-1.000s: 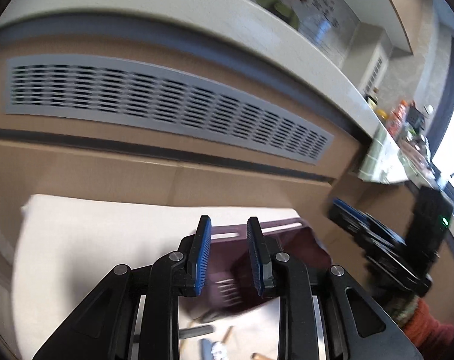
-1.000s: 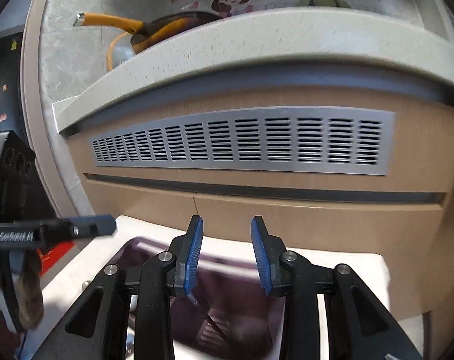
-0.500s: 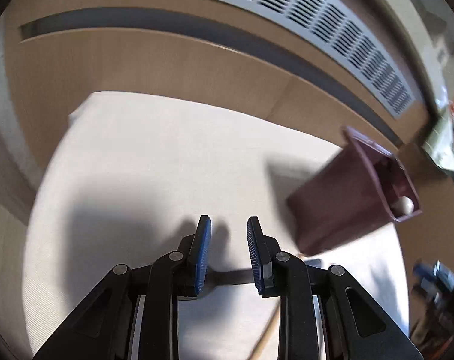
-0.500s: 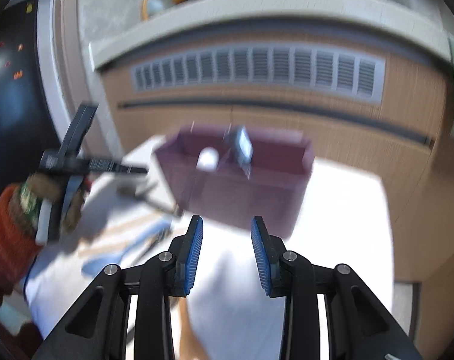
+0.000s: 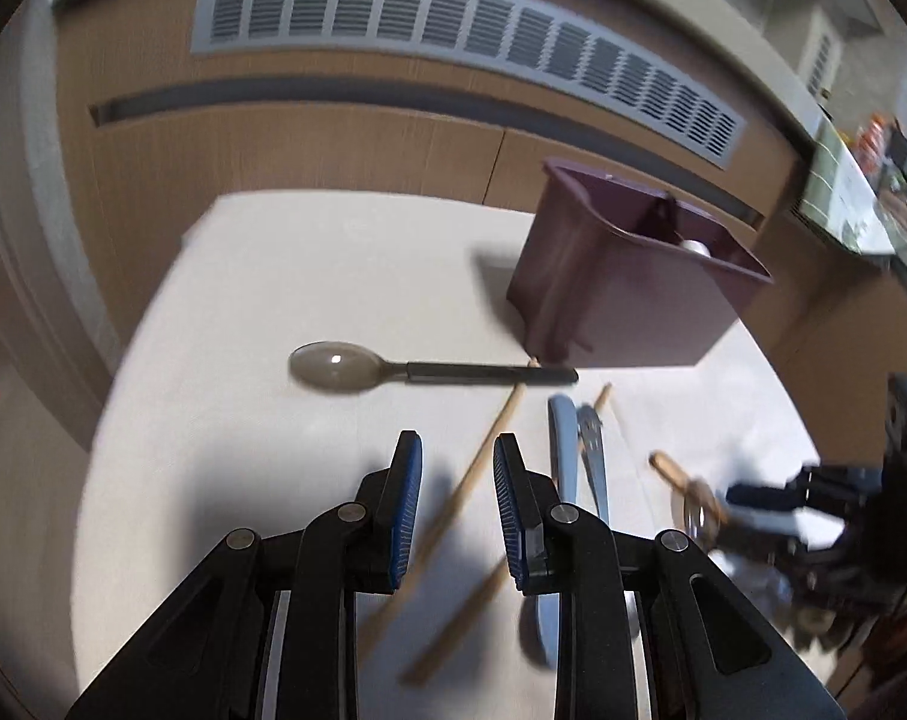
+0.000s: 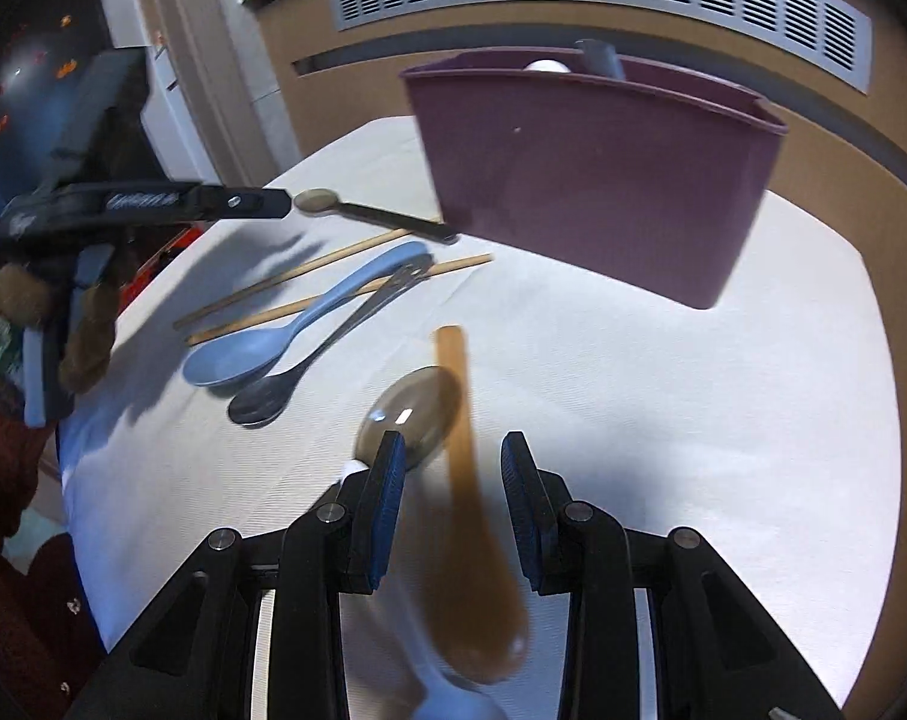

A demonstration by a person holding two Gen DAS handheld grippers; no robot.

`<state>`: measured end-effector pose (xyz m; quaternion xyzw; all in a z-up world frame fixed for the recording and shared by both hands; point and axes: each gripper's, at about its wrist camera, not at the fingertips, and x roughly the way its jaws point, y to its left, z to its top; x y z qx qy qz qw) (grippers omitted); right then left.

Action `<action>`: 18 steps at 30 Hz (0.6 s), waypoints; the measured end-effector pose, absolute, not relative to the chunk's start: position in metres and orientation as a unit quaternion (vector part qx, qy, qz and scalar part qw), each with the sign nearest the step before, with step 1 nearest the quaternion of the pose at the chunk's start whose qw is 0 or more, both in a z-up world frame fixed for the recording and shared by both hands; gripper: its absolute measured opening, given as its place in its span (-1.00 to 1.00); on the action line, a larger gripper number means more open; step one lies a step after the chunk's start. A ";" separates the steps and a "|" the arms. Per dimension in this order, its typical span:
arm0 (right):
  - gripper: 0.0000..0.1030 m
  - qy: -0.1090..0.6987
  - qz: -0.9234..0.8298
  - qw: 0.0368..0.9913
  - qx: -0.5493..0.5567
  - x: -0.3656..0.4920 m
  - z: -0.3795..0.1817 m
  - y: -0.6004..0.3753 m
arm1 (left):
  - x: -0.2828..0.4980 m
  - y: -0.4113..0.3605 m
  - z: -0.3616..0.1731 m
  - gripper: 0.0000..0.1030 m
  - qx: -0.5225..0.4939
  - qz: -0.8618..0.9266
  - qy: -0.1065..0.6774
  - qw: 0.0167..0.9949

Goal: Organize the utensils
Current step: 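Grasp the wooden spoon by its handle with the right gripper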

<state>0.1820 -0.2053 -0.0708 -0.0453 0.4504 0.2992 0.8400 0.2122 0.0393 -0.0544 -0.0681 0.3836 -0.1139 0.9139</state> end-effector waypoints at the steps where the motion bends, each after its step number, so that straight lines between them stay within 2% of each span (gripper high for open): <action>1: -0.39 0.450 0.299 0.841 -0.046 0.182 -0.070 -0.203 | 0.204 0.038 -0.055 -0.50 -0.062 -0.115 0.378 0.916; 8: -0.39 0.444 0.271 0.851 -0.065 0.169 -0.067 -0.214 | 0.172 0.035 -0.064 -0.50 -0.043 -0.138 0.380 0.913; 18: -0.45 0.445 0.262 0.851 -0.091 0.179 -0.072 -0.203 | 0.176 0.041 -0.066 -0.50 -0.049 -0.127 0.392 0.910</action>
